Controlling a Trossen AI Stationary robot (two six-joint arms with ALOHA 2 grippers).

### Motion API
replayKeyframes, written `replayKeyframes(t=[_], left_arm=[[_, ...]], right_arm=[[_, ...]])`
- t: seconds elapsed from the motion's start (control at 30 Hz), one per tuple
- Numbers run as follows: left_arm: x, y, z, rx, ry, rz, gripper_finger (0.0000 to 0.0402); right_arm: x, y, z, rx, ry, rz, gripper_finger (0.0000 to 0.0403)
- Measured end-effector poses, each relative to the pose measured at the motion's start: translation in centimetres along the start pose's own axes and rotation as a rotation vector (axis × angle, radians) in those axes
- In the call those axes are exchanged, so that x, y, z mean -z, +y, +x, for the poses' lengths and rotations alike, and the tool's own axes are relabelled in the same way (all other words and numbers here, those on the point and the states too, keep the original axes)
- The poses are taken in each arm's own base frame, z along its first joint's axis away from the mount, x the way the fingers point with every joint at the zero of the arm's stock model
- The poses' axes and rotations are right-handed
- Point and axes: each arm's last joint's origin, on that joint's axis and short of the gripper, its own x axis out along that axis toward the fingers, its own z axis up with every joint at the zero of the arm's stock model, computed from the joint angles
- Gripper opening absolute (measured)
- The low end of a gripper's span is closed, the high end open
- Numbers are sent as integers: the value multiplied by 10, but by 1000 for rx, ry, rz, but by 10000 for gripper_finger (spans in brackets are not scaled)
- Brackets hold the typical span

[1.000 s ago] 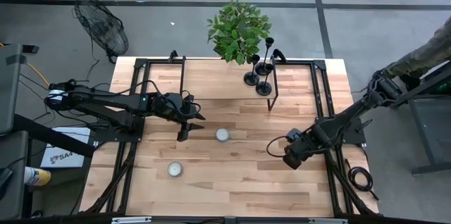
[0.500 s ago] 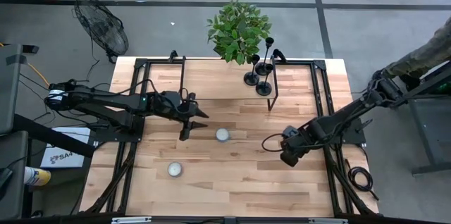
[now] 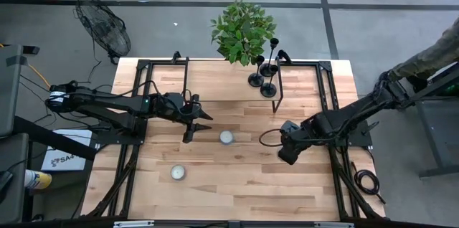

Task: Pick & Place candle stick holders
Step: Put the white scented candle on the shelf

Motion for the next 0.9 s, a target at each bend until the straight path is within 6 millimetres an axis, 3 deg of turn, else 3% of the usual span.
replayKeyframes(t=[0.27,0.73,0.9], left_arm=[[0,0,0,0,2,0,163],[2,0,0,7,16,1,163],[2,-3,0,96,7,192,163]], right_arm=[[-32,23,-5,60,55,-84,0],[-96,62,5,90,117,-272,0],[-115,69,6,83,129,-331,0]])
